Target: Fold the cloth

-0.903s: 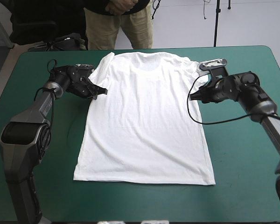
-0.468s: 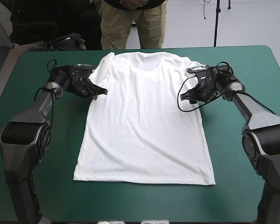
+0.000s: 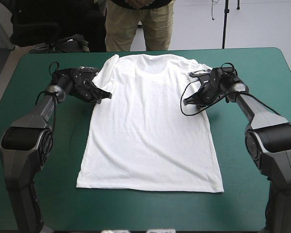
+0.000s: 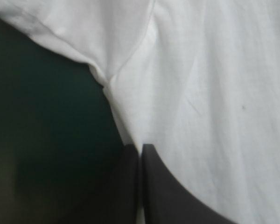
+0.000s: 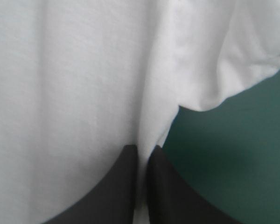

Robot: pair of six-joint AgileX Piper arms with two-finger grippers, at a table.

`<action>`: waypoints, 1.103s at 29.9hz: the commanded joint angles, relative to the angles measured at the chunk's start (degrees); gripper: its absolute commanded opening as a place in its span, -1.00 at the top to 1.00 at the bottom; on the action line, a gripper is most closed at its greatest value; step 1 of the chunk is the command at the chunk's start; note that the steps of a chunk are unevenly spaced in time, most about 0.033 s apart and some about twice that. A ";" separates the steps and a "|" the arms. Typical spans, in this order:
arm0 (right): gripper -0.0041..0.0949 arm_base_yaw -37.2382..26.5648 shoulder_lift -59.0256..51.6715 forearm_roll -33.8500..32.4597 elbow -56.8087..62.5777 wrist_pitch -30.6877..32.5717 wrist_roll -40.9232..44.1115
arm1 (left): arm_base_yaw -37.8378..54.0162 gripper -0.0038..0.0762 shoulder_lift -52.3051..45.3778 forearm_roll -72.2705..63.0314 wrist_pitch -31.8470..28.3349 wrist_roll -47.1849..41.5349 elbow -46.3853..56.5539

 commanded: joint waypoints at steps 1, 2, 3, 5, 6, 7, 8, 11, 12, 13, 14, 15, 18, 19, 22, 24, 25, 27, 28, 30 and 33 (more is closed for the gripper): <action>0.95 -0.37 -3.28 -0.21 -1.95 -0.42 -1.31 | -0.58 0.95 -2.50 -1.24 -0.63 -0.07 -0.63; 0.95 -0.37 -3.58 -0.77 -2.05 -0.42 -1.05 | -0.58 0.95 -3.14 -1.24 -1.11 -0.07 -0.63; 0.95 -0.37 -4.09 -0.90 -2.17 -0.53 -1.05 | -0.58 0.95 -3.74 -1.24 -1.39 -0.07 -0.63; 0.95 -0.37 -5.70 -1.04 -2.26 -1.11 -1.05 | -0.58 0.95 -5.68 -1.24 -2.16 0.86 -0.63; 0.95 -0.37 -6.57 -0.91 -2.26 -1.70 -1.05 | -0.58 0.95 -6.57 -1.24 -2.43 1.30 -0.63; 0.95 -0.37 -7.77 -0.78 -2.26 -2.24 -1.15 | -0.58 0.95 -7.78 -1.14 -2.72 1.81 -0.63; 0.95 -0.37 -9.14 -0.53 -2.26 -2.71 -1.15 | -0.58 0.95 -9.08 -0.89 -2.84 1.91 -0.63; 0.95 -0.37 -13.85 -0.53 -2.30 -3.14 -1.31 | -0.58 0.95 -12.96 1.09 -2.84 1.91 -0.63; 0.95 -0.37 -15.60 -0.53 -2.30 -3.14 -1.31 | -0.58 0.95 -14.82 1.93 -2.84 1.91 -0.63; 0.95 -0.37 -17.37 -0.53 -2.30 -3.14 -1.31 | -0.58 0.95 -16.09 2.26 -2.84 1.91 -0.63; 0.95 -0.37 -18.85 -0.53 -2.30 -3.14 -1.52 | -0.58 0.95 -17.74 2.84 -2.98 1.91 -0.63; 0.95 -0.37 -20.70 -0.53 -2.30 -3.04 -2.02 | -0.58 0.95 -19.52 3.33 -3.09 1.91 -0.63; 0.95 -0.37 -25.93 -0.63 -2.30 -2.70 -2.43 | -0.58 0.95 -24.87 3.45 -3.20 2.38 -0.63; 0.95 -0.37 -27.78 -0.63 -2.30 -2.59 -2.70 | -0.58 0.95 -26.49 3.60 -3.20 2.48 -0.63; 0.95 -0.37 -33.01 -0.63 -2.30 -1.67 -3.79 | -0.58 0.95 -32.92 3.60 -3.20 2.50 -0.63; 0.95 -0.37 -36.76 -0.63 -2.30 -0.18 -4.55 | -0.58 0.95 -37.31 3.49 -3.20 2.75 -0.63; 0.95 -0.37 -38.25 -0.63 -2.30 0.69 -4.86 | -0.58 0.95 -39.03 3.49 -3.20 2.93 -0.63; 0.95 -0.37 -41.83 -0.63 -2.30 2.47 -6.07 | -0.58 0.95 -42.95 3.34 -3.07 3.10 -0.63; 0.95 -0.37 -43.18 -0.63 -2.30 3.13 -6.37 | -0.58 0.95 -44.39 3.22 -2.83 3.10 -0.63; 0.95 -0.37 -46.22 -0.63 -2.30 4.36 -6.64 | -0.58 0.95 -47.36 3.06 -1.91 3.10 -0.63; 0.95 -0.37 -50.15 -0.53 -2.30 5.69 -6.67 | -0.58 0.95 -50.65 2.79 -1.00 3.10 -0.63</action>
